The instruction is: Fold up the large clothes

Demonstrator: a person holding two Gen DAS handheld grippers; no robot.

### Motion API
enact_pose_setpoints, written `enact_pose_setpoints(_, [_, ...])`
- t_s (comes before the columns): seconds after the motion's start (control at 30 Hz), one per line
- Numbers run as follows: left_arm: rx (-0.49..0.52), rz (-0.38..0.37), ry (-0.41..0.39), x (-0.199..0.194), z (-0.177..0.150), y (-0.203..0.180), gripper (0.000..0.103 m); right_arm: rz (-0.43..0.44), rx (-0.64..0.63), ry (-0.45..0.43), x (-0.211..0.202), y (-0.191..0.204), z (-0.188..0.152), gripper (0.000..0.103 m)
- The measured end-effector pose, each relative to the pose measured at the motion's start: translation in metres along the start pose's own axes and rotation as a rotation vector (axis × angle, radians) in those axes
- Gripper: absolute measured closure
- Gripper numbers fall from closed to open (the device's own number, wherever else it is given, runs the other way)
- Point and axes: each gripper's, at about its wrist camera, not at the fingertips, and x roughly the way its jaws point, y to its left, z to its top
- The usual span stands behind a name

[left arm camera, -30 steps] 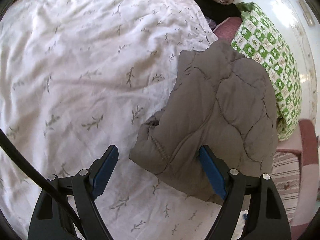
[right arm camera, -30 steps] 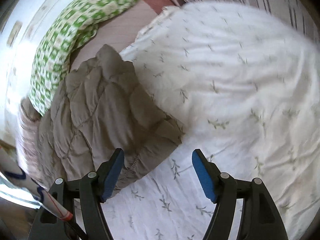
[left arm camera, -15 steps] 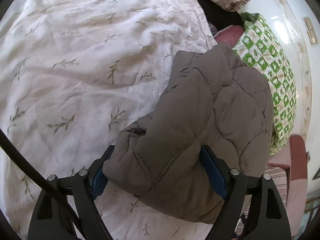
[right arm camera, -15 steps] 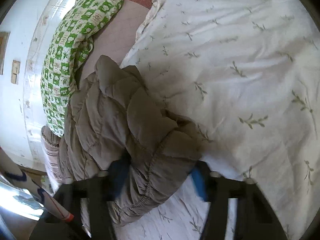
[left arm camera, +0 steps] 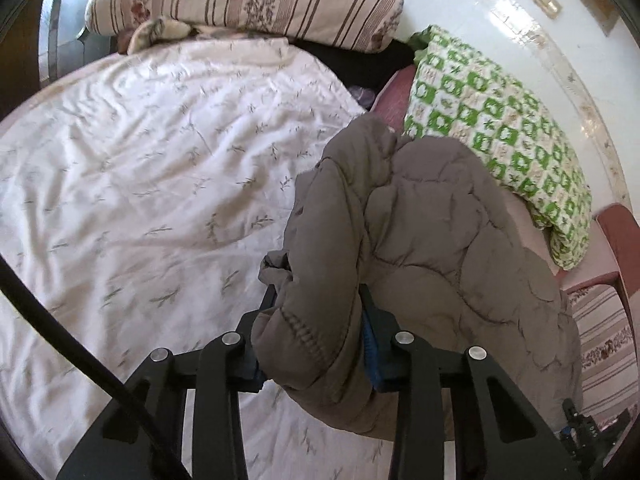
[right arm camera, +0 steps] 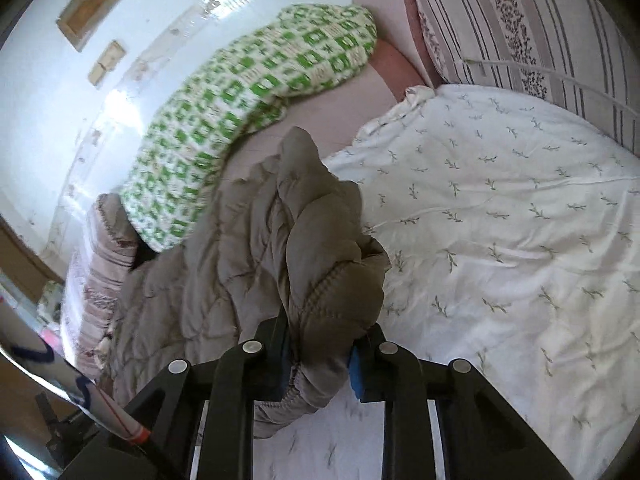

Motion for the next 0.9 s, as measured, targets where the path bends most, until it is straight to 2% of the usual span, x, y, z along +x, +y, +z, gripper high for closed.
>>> enact_pose_setpoints(0.17, [0.018,0.015,-0.031,-0.045,-0.024,0.007,0.067,0.022,0.014,0.021,-0.050,-0.008,-0.017,0.079])
enact_pose_setpoints(0.23, [0.014,0.027,-0.026,-0.055,-0.040,0.015,0.064,0.012,0.070,0.048,-0.059,-0.024,-0.028,0.075])
enact_pose_setpoints(0.27, [0.004,0.038,-0.008,-0.054,-0.047,0.020,0.058,0.000,0.107,0.075,-0.058,-0.035,-0.033,0.072])
enact_pose_setpoints(0.3, [-0.022,0.070,0.015,-0.052,-0.054,0.027,0.050,-0.025,0.155,0.125,-0.052,-0.048,-0.037,0.064])
enact_pose_setpoints(0.4, [-0.121,0.200,0.006,-0.048,-0.057,0.053,0.048,-0.040,0.387,0.271,-0.034,-0.095,-0.048,0.049])
enact_pose_setpoints(0.47, [-0.217,0.232,-0.015,-0.053,-0.053,0.075,0.048,-0.004,0.554,0.306,-0.036,-0.122,-0.054,0.048])
enact_pose_setpoints(0.5, [-0.261,0.256,-0.049,-0.058,-0.050,0.084,0.048,-0.006,0.567,0.298,-0.039,-0.125,-0.053,0.048])
enact_pose_setpoints(0.53, [-0.266,0.275,-0.069,-0.060,-0.047,0.087,0.048,-0.025,0.551,0.279,-0.044,-0.124,-0.050,0.048])
enact_pose_setpoints(0.57, [-0.258,0.296,-0.088,-0.063,-0.045,0.089,0.048,-0.084,0.503,0.228,-0.054,-0.117,-0.046,0.048])
enact_pose_setpoints(0.63, [-0.231,0.304,-0.121,-0.066,-0.041,0.084,0.048,-0.194,0.410,0.096,-0.078,-0.100,-0.034,0.048])
enact_pose_setpoints(0.7, [-0.166,0.288,-0.157,-0.069,-0.040,0.064,0.048,-0.225,0.322,-0.025,-0.097,-0.083,-0.022,0.048])
enact_pose_setpoints(0.73, [-0.125,0.273,-0.174,-0.068,-0.039,0.050,0.048,-0.224,0.273,-0.057,-0.101,-0.075,-0.016,0.048])
enact_pose_setpoints(0.8, [0.035,0.238,-0.187,-0.061,-0.043,0.008,0.048,-0.198,0.090,-0.103,-0.098,-0.039,-0.009,0.048])
enact_pose_setpoints(0.83, [0.099,0.219,-0.191,-0.058,-0.045,-0.008,0.047,-0.174,0.025,-0.104,-0.093,-0.025,-0.010,0.048])
enact_pose_setpoints(0.87, [0.203,0.179,-0.186,-0.050,-0.051,-0.036,0.041,-0.137,-0.048,-0.091,-0.082,-0.008,-0.013,0.048])
enact_pose_setpoints(0.9, [0.301,0.152,-0.161,-0.039,-0.056,-0.060,0.038,-0.088,-0.134,-0.051,-0.063,0.013,-0.018,0.050])
